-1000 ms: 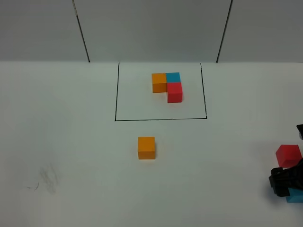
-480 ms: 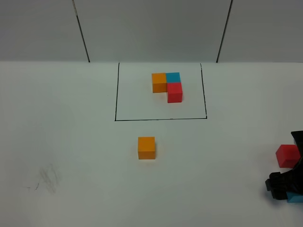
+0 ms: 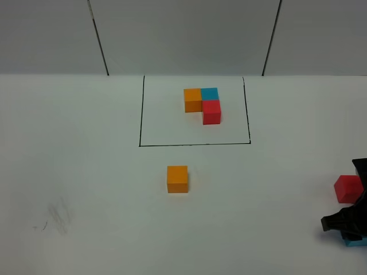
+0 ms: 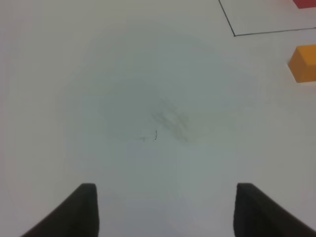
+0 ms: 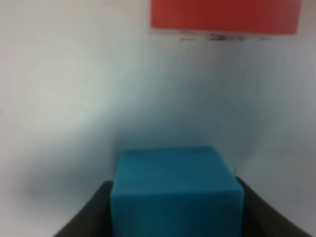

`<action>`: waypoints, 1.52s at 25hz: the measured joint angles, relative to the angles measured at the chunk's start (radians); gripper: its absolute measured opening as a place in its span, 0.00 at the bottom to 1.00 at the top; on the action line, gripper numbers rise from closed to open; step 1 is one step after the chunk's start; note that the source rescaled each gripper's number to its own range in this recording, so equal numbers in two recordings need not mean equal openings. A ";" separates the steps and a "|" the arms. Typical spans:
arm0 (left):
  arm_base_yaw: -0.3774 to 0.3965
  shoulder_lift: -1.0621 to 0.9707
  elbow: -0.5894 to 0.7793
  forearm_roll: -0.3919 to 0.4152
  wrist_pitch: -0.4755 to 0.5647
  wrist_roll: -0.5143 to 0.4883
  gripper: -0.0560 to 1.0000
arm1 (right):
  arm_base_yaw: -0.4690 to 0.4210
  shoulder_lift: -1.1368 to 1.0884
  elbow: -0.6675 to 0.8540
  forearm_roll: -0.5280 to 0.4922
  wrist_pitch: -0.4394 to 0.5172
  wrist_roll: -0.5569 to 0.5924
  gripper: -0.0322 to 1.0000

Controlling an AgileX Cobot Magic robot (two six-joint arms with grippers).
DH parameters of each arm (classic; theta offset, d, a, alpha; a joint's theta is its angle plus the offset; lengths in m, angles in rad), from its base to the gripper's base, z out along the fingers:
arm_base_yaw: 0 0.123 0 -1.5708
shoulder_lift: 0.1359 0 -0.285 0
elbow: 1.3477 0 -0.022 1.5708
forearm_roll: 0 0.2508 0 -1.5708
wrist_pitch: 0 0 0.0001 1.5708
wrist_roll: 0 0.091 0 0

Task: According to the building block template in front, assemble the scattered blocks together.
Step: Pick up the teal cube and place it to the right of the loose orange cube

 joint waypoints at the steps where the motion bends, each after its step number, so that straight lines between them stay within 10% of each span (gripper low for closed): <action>1: 0.000 0.000 0.000 0.000 0.000 0.000 0.37 | 0.000 -0.007 0.000 0.008 0.010 0.000 0.30; 8: 0.000 0.000 0.000 0.000 0.000 0.000 0.37 | 0.099 -0.185 -0.010 0.079 0.115 -0.072 0.30; 20: 0.000 0.000 0.000 0.000 0.000 0.000 0.37 | 0.333 -0.058 -0.347 0.142 0.413 -0.509 0.30; 38: 0.000 0.000 0.000 0.000 0.000 0.000 0.37 | 0.530 0.331 -0.814 0.094 0.503 -0.897 0.30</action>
